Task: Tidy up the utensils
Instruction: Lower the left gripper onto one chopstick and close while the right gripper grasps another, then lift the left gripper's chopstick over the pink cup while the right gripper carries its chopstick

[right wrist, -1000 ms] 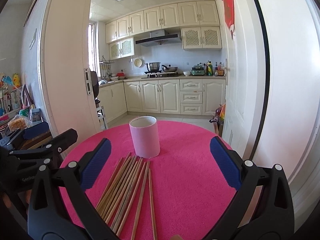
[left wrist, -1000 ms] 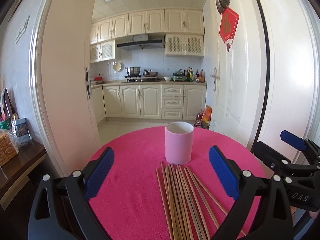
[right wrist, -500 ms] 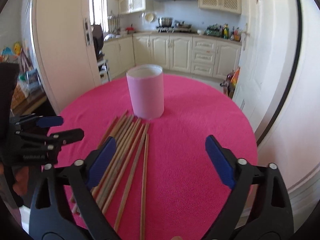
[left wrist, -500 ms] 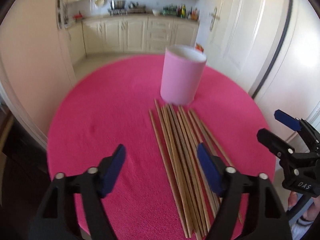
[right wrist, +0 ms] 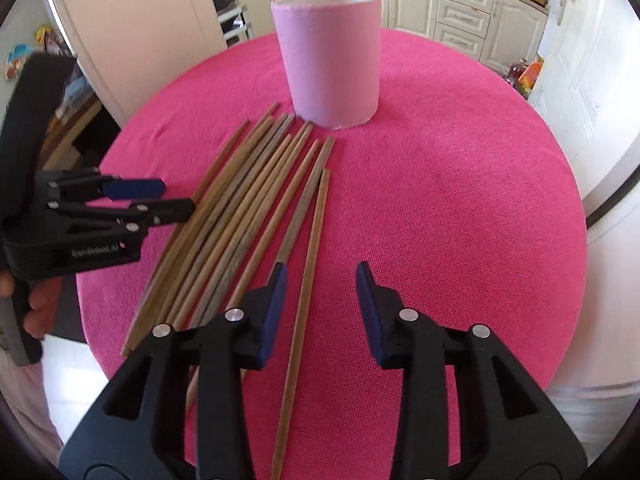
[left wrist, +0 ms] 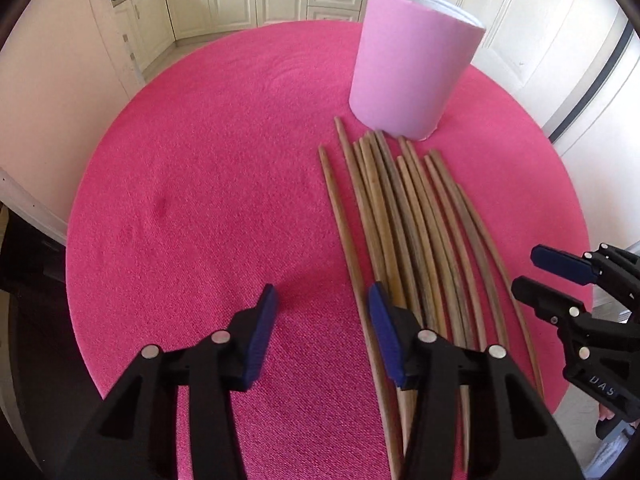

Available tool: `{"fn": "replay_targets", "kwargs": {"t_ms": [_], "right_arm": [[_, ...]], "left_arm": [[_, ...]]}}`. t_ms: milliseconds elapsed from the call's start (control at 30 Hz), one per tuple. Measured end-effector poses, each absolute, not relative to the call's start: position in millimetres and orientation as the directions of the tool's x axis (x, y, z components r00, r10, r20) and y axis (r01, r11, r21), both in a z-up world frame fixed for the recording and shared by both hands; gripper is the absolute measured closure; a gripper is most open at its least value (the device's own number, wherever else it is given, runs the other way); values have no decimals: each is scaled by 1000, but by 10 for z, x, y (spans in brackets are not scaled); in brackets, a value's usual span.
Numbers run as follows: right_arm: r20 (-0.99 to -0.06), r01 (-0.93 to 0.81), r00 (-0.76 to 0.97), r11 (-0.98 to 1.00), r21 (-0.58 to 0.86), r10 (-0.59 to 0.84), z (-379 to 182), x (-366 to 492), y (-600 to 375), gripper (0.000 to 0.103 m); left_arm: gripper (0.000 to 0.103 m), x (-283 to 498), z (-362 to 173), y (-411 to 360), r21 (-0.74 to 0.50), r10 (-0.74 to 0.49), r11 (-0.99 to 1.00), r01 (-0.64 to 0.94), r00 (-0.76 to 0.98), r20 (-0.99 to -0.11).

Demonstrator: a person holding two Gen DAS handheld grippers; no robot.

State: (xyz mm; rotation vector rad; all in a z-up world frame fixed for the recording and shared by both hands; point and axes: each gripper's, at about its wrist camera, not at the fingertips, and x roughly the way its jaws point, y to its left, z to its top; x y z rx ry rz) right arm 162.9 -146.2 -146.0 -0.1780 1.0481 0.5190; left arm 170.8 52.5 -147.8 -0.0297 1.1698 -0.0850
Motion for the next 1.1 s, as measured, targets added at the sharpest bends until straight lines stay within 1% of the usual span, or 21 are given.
{"fn": "replay_targets", "kwargs": {"t_ms": [67,167,200,233,267,300,333,367,467,600,767,967,1100], "right_arm": [[-873,-497,367,861,106,320,-1484,1647,-1434,70],[-898,-501,343,863,72,275,-1558,1700,-1371,77],[-900,-501,339,862,74,274,-1567,1712,-1367,78],[-902,-502,337,862,70,270,-1562,1726,-1358,82],[-905,-504,335,861,63,263,-1558,1739,-1349,85],[-907,-509,334,859,55,256,-1554,1746,-1338,90],[-908,-511,330,857,60,260,-1554,1754,-1338,94],[-908,-509,321,858,74,269,-1555,1767,-1353,95],[-901,-495,306,860,125,307,-1556,1807,-1434,97],[-876,-471,314,861,190,365,-1496,1836,-1593,97],[-829,-457,347,851,258,437,-1362,1844,-1777,97],[-713,-466,422,809,360,560,-1011,1849,-1991,97],[-638,-480,461,778,406,617,-790,1892,-2084,97]], "left_arm": [[56,1740,-1498,487,-39,-59,997,60,377,-924],[55,1802,-1461,339,25,-5,997,76,365,-931],[55,1829,-1455,336,24,-5,997,75,361,-933],[58,1858,-1448,340,13,-12,998,69,356,-934],[65,1877,-1433,360,6,-16,998,61,354,-935],[70,1910,-1408,368,1,-17,999,51,353,-935],[82,1908,-1415,406,-3,-16,999,36,356,-934],[92,1934,-1419,450,-16,-22,1000,20,357,-934],[96,1972,-1443,567,-78,-70,997,-6,370,-926],[96,1916,-1386,688,-150,-129,989,-18,417,-900],[97,1775,-1231,724,-187,-165,982,6,496,-852],[97,1655,-819,671,-223,-202,973,51,651,-732],[97,1634,-492,548,-235,-229,966,107,776,-588]]}}
